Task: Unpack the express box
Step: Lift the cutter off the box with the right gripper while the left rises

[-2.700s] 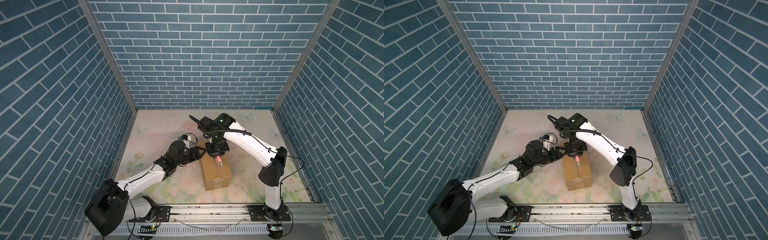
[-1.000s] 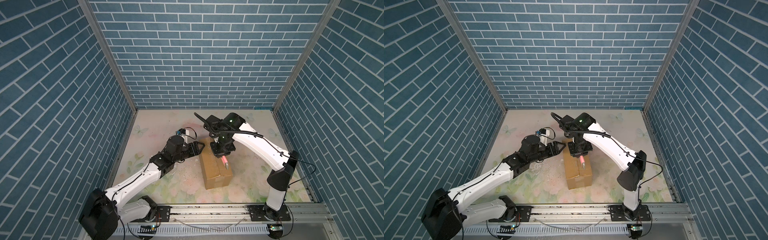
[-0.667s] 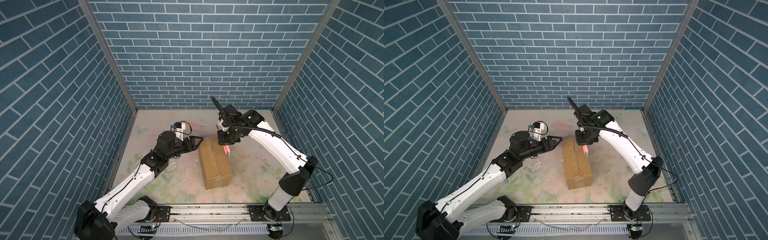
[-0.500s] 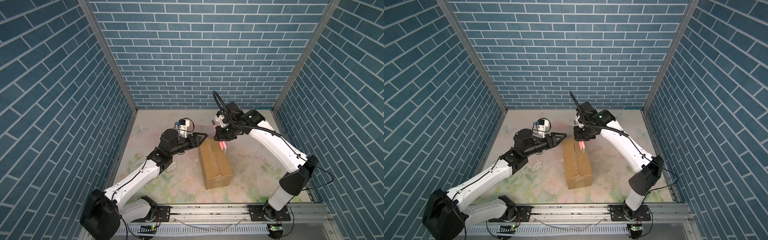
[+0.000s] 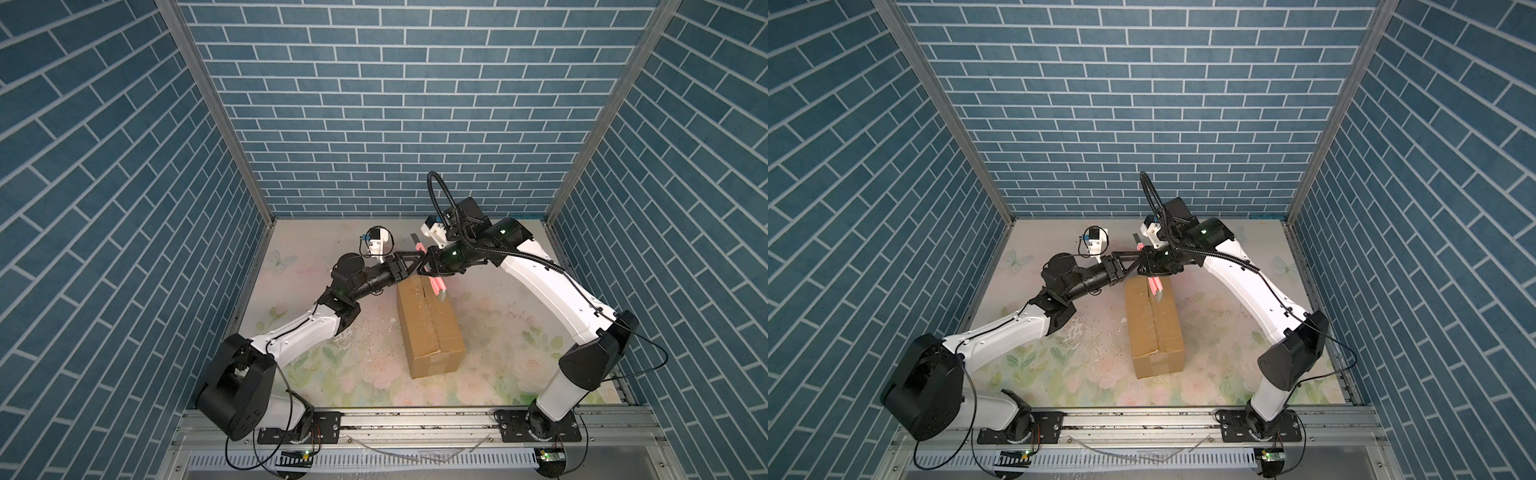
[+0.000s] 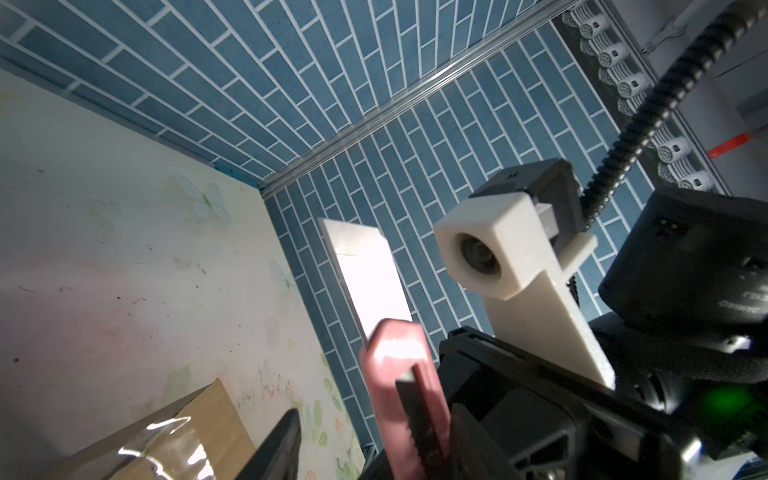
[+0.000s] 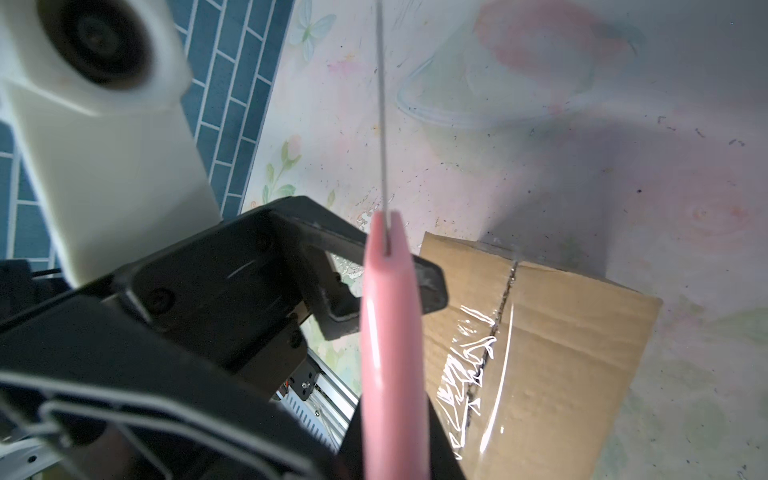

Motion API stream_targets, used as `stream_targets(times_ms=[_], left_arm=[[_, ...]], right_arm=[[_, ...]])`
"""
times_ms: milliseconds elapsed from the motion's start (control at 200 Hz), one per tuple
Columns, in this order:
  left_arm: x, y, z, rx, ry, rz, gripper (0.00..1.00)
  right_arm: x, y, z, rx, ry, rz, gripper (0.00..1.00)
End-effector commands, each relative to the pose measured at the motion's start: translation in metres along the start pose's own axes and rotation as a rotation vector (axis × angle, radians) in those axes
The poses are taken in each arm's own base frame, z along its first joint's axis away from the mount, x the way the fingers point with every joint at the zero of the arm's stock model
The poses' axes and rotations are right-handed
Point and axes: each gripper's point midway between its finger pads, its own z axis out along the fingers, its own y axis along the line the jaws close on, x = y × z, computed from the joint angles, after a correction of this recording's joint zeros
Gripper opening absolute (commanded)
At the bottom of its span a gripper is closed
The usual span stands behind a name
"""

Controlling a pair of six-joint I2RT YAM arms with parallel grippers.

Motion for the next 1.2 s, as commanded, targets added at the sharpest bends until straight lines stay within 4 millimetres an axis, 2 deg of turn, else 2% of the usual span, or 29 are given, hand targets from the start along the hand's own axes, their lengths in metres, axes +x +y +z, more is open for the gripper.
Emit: stream_targets(times_ms=[0,360,645,815,975,1195], left_arm=[[-0.017,-0.032,0.005,0.134,-0.047,0.035,0.56],[-0.026,-0.036,0.016,0.200,-0.073,0.032,0.48],[-0.029,-0.029,0.027,0.246,-0.081,-0.005,0.29],[-0.035,-0.026,0.029,0.277,-0.098,-0.023,0.15],[-0.038,-0.021,0.030,0.291,-0.118,-0.040,0.05],[-0.043,-0.013,0.028,0.291,-0.156,-0.060,0.00]], right_arm=[[-0.007,0.020,-0.017,-0.081,-0.046,-0.071,0.00],[-0.012,0.017,-0.017,-0.120,-0.054,-0.054,0.00],[-0.018,0.011,-0.015,-0.134,-0.060,-0.031,0.00],[-0.018,0.010,-0.015,-0.148,-0.059,-0.019,0.00],[-0.020,0.010,-0.018,-0.166,-0.083,-0.006,0.00],[-0.026,0.012,-0.027,-0.202,-0.168,0.017,0.16]])
